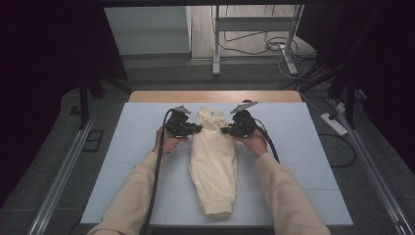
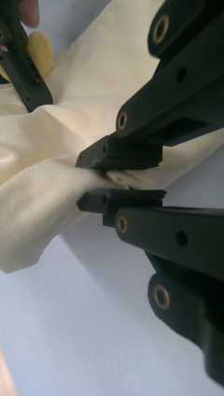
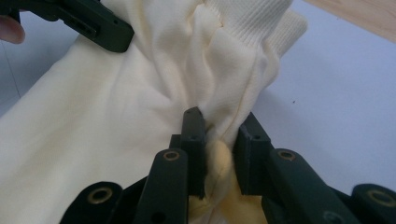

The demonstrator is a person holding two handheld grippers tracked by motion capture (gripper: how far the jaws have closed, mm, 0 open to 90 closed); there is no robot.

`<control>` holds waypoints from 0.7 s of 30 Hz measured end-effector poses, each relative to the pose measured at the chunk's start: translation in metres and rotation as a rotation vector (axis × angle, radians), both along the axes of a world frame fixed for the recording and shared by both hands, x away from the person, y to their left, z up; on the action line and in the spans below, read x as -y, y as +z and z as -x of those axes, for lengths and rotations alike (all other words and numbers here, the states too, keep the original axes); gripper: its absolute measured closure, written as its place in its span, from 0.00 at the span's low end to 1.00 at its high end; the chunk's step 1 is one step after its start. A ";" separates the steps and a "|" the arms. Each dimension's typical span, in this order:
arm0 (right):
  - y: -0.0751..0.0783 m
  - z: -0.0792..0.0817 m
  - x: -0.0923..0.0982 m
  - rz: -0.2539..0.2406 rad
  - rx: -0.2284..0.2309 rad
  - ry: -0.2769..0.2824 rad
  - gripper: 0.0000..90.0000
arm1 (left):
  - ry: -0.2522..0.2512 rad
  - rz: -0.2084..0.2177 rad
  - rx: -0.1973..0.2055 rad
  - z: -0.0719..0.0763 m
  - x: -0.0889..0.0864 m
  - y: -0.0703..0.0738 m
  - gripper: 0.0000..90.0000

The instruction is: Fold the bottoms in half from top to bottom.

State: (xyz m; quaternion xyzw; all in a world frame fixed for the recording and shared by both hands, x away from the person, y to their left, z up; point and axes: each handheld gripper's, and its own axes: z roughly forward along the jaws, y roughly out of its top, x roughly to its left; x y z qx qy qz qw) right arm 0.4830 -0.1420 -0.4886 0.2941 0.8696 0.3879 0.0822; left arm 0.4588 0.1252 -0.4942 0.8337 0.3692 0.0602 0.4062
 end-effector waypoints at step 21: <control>0.017 0.002 0.003 0.002 0.040 -0.010 0.85 | -0.011 0.013 0.031 0.000 0.001 0.017 0.89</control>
